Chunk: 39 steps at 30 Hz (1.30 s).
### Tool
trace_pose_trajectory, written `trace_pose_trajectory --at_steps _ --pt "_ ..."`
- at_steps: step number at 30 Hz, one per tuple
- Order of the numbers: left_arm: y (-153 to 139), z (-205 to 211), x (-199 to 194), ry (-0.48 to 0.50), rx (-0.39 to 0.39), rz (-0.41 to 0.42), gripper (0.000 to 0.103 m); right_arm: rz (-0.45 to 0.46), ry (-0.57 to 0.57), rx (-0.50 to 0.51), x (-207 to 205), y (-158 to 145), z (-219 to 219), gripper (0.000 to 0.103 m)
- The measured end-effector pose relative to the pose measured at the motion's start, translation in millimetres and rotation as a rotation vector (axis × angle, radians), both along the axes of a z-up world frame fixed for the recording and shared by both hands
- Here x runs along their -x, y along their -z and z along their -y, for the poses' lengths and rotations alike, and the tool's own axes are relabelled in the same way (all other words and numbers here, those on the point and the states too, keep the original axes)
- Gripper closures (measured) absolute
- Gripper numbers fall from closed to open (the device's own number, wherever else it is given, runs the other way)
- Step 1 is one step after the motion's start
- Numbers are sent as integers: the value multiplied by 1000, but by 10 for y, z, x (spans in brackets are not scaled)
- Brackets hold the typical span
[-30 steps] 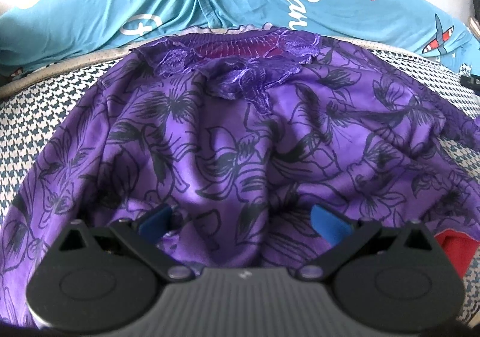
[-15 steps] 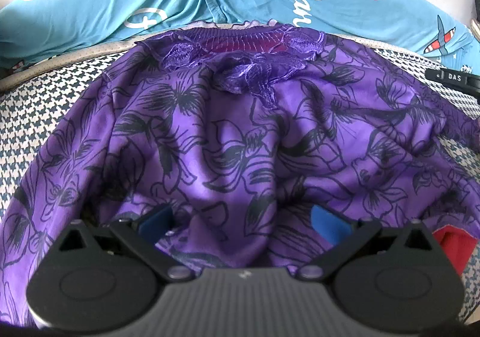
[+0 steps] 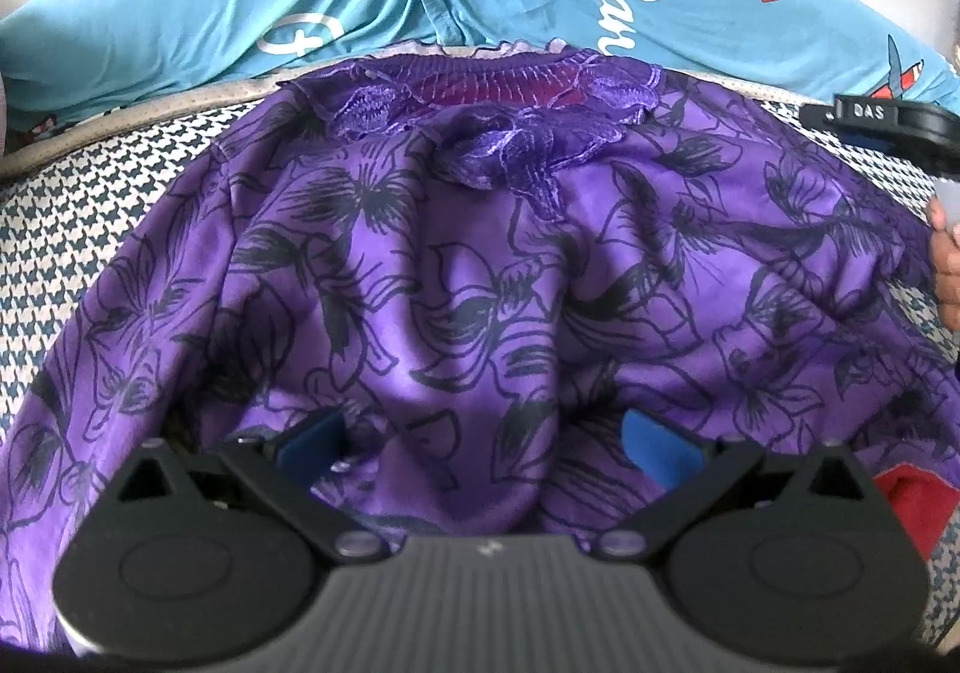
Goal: Fold clothes
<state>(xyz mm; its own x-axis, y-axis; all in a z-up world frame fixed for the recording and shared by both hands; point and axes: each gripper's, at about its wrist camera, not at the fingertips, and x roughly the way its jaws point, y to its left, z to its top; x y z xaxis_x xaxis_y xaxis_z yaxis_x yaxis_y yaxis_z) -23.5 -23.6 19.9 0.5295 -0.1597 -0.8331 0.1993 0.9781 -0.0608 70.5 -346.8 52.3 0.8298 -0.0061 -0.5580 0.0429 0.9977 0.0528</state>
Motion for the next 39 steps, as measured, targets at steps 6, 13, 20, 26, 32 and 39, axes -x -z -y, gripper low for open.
trace_pose_trajectory --at_steps 6,13,20,26,32,39 --pt "-3 2 -28 -3 -18 14 7 6 -63 7 -166 23 -140 52" --pt "6 -82 -119 -40 12 -5 0 -3 -140 51 -353 127 -321 43" --pt "11 -161 -193 -71 38 -19 0 12 -156 88 -560 227 -447 31" --pt "36 -182 -202 -67 26 -18 0 20 -141 60 -722 310 -453 26" --pt "99 -152 -232 -63 6 -24 0 0 -160 45 -850 461 -475 25" --pt "138 -123 -256 -64 -4 -31 0 -11 -184 124 -896 590 -605 48"
